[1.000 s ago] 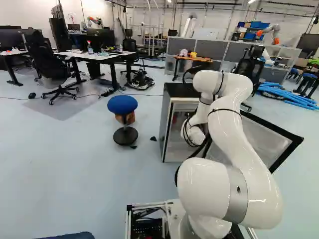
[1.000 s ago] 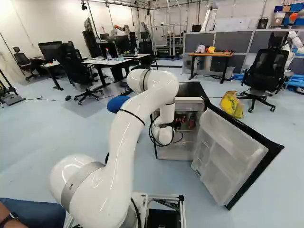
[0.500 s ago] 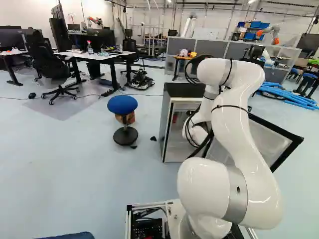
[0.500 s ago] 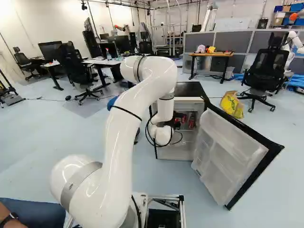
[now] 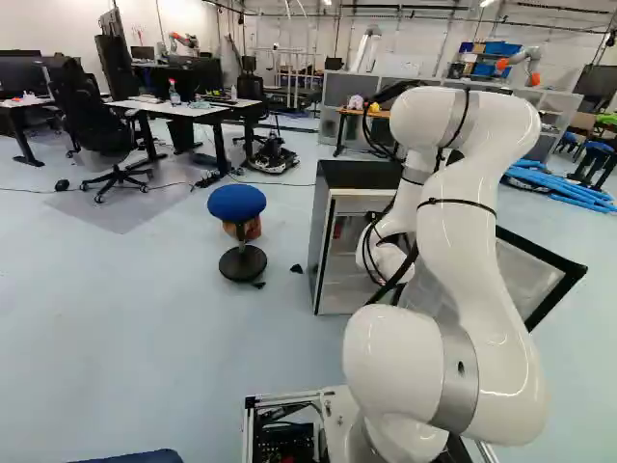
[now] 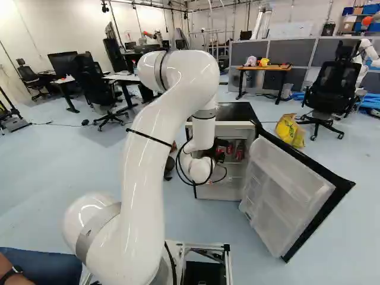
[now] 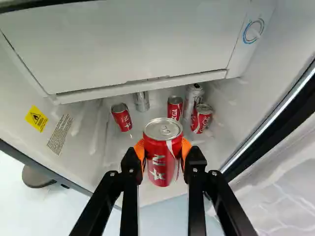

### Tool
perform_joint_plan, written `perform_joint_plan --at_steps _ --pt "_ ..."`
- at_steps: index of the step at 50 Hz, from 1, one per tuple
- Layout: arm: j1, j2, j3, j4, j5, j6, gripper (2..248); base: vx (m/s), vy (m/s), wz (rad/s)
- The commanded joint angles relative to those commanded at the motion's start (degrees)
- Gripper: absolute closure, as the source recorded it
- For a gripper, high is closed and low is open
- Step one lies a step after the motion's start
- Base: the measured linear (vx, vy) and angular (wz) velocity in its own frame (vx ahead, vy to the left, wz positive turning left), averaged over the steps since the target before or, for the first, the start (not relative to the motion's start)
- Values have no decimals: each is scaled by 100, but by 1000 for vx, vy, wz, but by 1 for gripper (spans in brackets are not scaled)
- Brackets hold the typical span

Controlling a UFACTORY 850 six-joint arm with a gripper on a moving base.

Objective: Grab a drink from the fridge

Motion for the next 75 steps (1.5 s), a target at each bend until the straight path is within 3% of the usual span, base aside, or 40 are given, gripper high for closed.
perform_joint_plan --at_steps 22,75 --pt "-20 494 342 0 0 0 156 0 0 0" --pt "-88 2234 1852 0 0 0 156 0 0 0"
